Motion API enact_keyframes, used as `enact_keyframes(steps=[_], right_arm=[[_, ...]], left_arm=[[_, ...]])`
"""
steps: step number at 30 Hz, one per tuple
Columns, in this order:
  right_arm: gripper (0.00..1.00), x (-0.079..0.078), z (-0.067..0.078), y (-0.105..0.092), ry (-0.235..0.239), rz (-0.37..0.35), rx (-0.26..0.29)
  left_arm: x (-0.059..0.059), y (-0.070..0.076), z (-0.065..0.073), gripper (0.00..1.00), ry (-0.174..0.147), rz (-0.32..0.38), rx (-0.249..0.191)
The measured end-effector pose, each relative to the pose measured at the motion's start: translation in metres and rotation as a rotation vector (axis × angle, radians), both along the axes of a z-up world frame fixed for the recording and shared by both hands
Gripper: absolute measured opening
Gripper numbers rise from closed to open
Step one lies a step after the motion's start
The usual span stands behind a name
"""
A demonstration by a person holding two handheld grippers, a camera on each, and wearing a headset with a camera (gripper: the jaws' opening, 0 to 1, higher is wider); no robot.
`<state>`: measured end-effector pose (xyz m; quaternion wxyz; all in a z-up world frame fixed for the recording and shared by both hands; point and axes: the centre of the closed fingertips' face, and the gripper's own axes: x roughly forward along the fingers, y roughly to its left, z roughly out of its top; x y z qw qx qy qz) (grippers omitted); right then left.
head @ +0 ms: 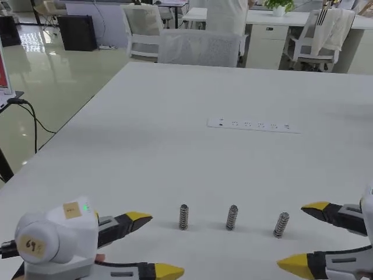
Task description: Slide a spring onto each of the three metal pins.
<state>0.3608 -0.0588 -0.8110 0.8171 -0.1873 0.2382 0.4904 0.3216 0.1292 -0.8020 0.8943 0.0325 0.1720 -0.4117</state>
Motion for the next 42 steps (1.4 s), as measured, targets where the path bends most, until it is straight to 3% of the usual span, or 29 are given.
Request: enact_keyframes(steps=[15,42], right_arm=[[0.77,-0.009,-0.003,-0.001,0.011,-0.052,0.061],[0.78,-0.012,-0.003,0.002,0.023,-0.06,0.072]], left_arm=[[0.001,0.007,-0.004,0.63,0.004,0.039,-0.019],[-0.001,0.009,-0.007,0.62,0.013,0.058,-0.015]])
